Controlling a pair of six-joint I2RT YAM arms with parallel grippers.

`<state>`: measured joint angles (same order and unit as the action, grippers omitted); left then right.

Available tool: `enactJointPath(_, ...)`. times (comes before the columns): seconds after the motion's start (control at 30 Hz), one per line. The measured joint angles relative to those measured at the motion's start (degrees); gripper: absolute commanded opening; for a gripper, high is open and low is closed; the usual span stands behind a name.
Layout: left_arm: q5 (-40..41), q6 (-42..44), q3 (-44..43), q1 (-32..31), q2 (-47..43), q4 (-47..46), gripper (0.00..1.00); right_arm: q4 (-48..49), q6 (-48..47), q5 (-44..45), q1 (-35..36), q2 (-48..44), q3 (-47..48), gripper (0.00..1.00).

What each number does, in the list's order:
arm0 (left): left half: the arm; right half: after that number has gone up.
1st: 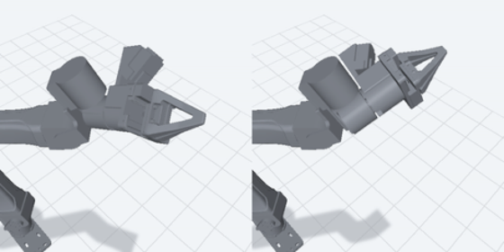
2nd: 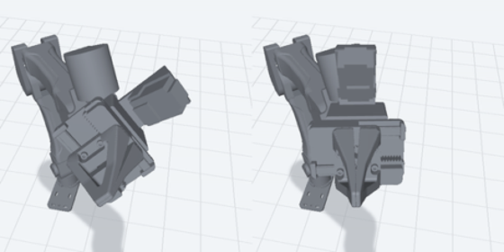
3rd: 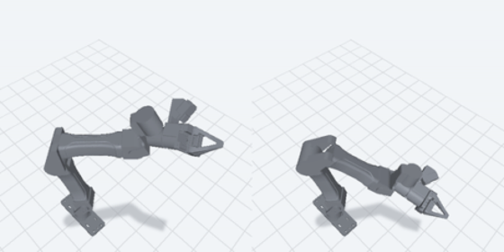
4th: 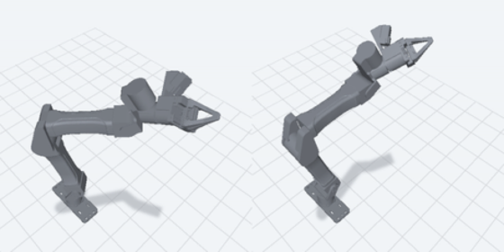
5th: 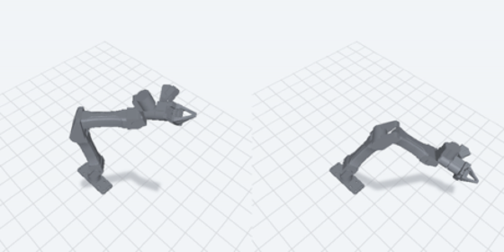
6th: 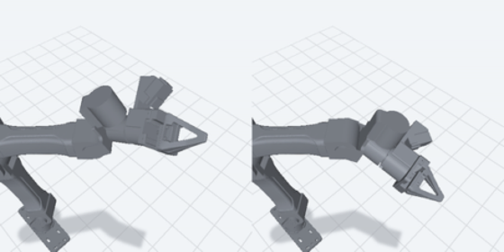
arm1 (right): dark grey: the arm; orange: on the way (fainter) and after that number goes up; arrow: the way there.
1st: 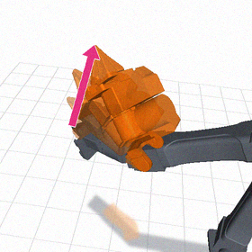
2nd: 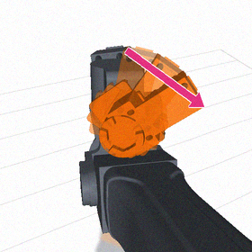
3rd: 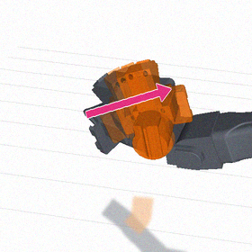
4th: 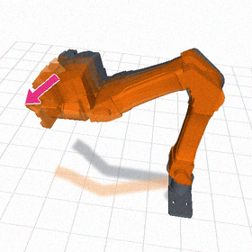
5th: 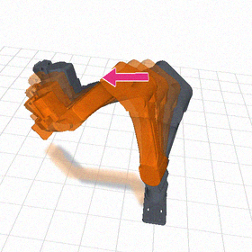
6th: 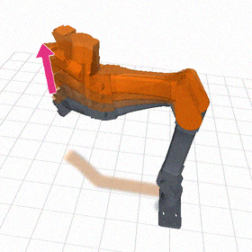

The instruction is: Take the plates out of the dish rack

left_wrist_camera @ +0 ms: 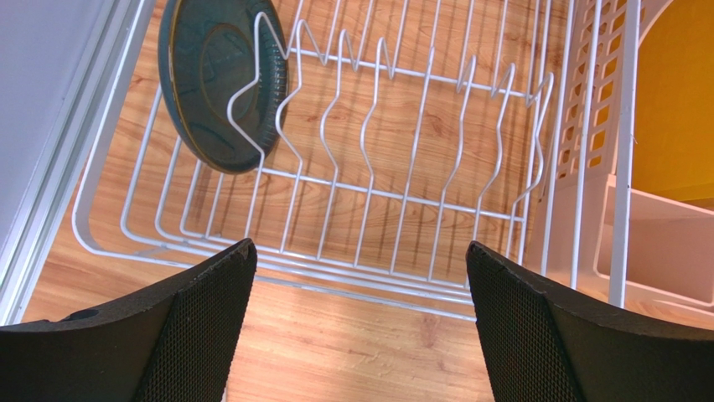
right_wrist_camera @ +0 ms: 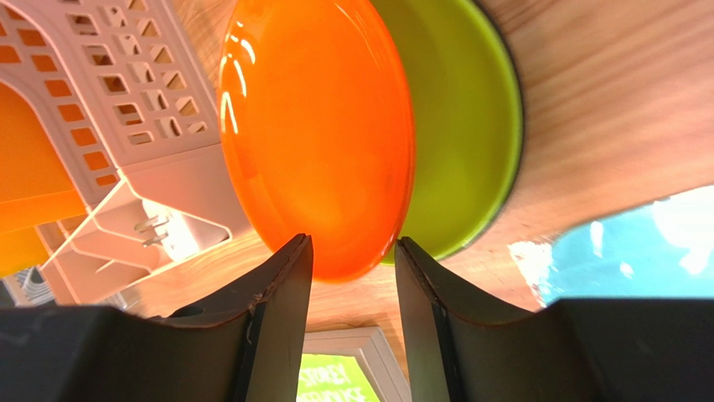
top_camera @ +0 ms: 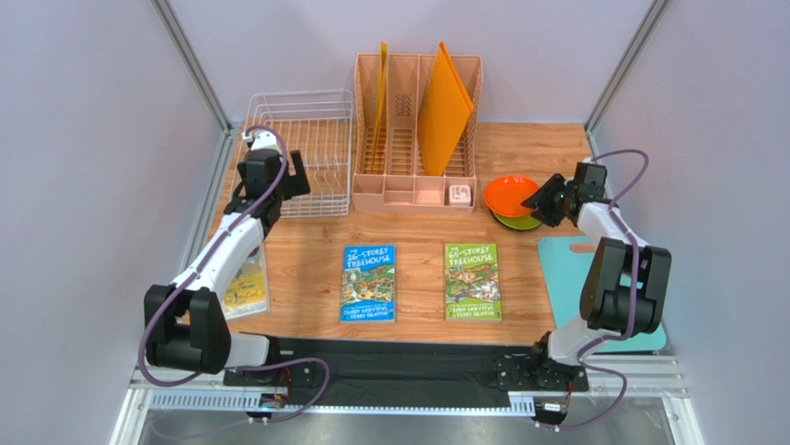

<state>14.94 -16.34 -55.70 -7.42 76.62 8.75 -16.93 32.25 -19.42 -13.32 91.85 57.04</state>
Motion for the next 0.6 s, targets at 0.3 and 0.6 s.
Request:
enactJointPath(0.3, -0.2, 0.0, 0.3, 0.0, -1.4, 0.1, 0.99, -4.5, -1.0, 7.1, 0.0, -3.6, 0.0, 0.46)
enactJointPath(0.6, 2.3, 0.4, -0.5, 2.4, -0.9, 0.0, 0.99, -7.8, -2.2, 8.2, 0.0, -9.2, -0.9, 0.47)
